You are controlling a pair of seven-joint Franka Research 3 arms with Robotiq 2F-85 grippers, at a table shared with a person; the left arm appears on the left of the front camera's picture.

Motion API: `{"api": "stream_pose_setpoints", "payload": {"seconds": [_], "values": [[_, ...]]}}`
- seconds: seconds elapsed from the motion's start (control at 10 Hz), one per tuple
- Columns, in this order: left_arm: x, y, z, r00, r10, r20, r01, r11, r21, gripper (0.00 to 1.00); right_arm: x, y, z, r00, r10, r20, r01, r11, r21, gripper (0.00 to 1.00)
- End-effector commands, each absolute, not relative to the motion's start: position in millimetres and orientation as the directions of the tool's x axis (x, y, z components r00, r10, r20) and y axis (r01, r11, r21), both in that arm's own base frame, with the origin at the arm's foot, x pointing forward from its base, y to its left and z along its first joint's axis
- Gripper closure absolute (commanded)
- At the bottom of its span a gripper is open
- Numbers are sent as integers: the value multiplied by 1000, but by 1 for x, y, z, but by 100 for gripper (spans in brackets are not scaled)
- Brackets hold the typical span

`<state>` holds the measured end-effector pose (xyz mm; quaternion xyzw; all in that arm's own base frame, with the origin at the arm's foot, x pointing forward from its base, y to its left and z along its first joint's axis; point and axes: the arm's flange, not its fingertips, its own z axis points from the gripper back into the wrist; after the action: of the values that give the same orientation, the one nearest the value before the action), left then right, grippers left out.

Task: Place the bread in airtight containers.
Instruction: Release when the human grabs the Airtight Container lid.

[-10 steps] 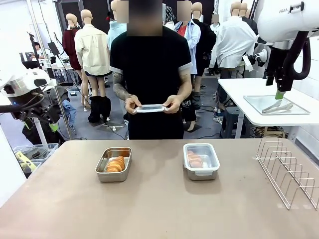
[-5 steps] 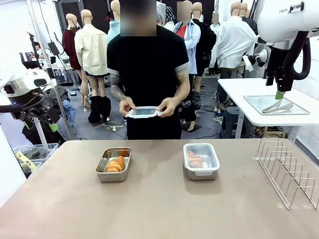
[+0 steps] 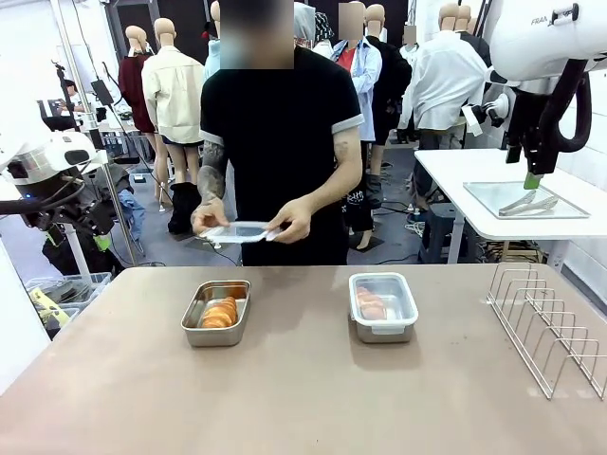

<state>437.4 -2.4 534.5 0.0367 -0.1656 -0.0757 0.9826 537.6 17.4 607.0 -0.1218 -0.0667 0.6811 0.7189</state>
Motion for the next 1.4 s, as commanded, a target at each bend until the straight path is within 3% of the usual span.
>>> {"api": "stream_pose_setpoints", "payload": {"seconds": [0.0,1.3], "values": [[438,-1,535,931,-158,330,134,987,94,0,538,18,606,81,994,-73,-964,60,-258,0],[438,-1,535,931,-158,330,134,987,94,0,538,18,606,81,994,-73,-964,60,-258,0]]}}
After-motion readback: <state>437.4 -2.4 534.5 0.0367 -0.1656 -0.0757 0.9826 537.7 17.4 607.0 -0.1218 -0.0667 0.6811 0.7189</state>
